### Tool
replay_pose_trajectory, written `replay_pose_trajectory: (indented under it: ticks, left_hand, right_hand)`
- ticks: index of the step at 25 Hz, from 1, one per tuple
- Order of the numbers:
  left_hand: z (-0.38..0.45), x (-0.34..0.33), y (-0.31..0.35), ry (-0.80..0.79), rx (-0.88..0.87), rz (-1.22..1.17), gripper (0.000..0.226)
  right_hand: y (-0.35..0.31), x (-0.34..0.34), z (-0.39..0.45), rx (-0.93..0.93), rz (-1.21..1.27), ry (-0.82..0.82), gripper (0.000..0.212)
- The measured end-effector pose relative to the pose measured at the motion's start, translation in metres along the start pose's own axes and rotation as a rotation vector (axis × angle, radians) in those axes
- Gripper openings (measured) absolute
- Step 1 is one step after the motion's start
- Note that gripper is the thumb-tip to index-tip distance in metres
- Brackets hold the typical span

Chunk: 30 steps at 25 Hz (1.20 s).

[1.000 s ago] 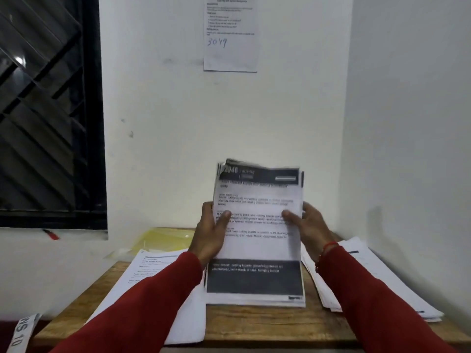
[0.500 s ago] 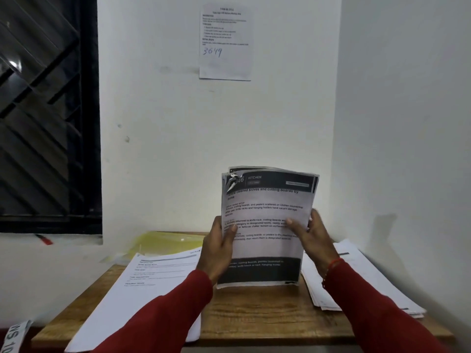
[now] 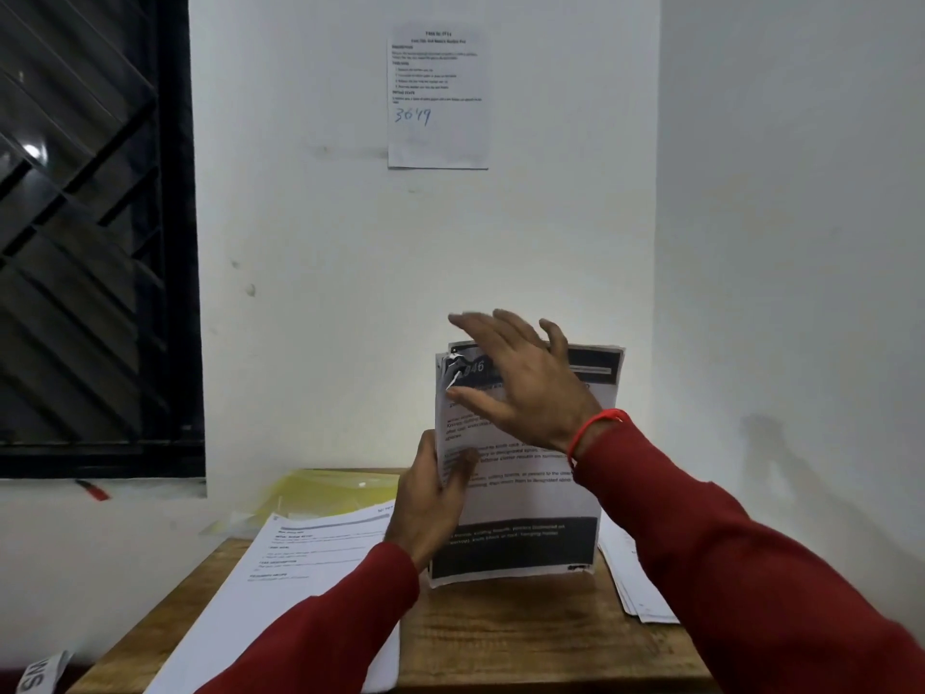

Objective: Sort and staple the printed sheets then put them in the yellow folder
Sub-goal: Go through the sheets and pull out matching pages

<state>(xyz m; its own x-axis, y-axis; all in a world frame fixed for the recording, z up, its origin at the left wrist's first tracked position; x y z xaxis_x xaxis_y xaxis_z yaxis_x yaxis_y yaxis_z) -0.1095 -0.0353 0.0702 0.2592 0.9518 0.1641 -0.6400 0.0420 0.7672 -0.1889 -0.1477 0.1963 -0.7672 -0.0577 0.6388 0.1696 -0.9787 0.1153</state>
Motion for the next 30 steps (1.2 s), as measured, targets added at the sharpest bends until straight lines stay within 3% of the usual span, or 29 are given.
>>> replay_pose_trajectory:
  ticks: [6,8,9,11,13,15,17,19,21,23,27,29,30]
  left_hand:
    - [0.005,0.005,0.008,0.038,-0.044,0.031,0.031]
    - [0.006,0.004,0.010,0.064,-0.064,0.031,0.027]
    - [0.007,0.004,0.010,0.073,-0.071,0.029,0.025]
    - [0.009,0.005,0.009,0.086,-0.074,0.026,0.021]
    - [0.011,0.005,0.007,0.102,-0.069,0.023,0.018]
    - [0.011,0.006,0.007,0.125,-0.064,0.022,0.018]
    - [0.010,0.004,0.007,0.125,-0.053,0.010,0.021]
    - [0.011,0.001,0.007,0.104,-0.039,-0.011,0.025]
    - [0.012,0.000,0.006,0.121,-0.024,-0.044,0.023]
    - [0.014,0.003,0.003,0.213,-0.001,-0.083,0.022]
    - [0.025,0.018,-0.019,0.461,0.106,-0.227,0.015]
    - [0.029,0.021,-0.029,0.562,0.202,-0.440,0.017]
    - [0.029,0.018,-0.032,0.590,0.247,-0.559,0.021]
  right_hand:
    - [-0.012,0.002,0.000,0.051,0.013,-0.159,0.072]
    - [-0.013,0.003,-0.001,0.102,0.091,-0.113,0.072]
    - [-0.010,0.004,-0.003,0.114,0.123,-0.024,0.073]
    - [0.004,0.010,-0.016,0.055,0.181,0.336,0.079]
    - [0.030,0.009,-0.043,-0.133,0.284,0.753,0.081]
    - [0.057,-0.007,-0.072,-0.418,0.444,0.917,0.086]
    - [0.074,-0.030,-0.085,-0.659,0.735,0.796,0.084]
    - [0.072,-0.046,-0.083,-0.695,0.995,0.450,0.063]
    - [0.070,-0.050,-0.079,-0.671,1.051,0.264,0.043]
    - [0.071,-0.049,-0.080,-0.659,1.004,0.260,0.047]
    - [0.087,-0.069,-0.116,-0.883,0.832,0.309,0.096]
    - [0.082,-0.085,-0.136,-0.991,1.083,0.372,0.100]
    - [0.073,-0.093,-0.140,-0.972,1.282,0.351,0.090]
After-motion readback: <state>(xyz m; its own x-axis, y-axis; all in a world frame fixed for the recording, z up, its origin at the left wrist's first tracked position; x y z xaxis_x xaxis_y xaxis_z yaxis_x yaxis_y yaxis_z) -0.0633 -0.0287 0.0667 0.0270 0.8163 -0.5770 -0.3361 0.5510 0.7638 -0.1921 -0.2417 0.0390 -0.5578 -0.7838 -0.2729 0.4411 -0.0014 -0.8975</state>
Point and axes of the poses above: each hand's wrist, its own z-axis towards the middle knuckle, its own x-axis out of the back of the hand, y = z × x, the point moved 3 cm from there along z, towards the middle knuckle, and after that the axes turned 1 degree about -y, right-handed, at the moved point
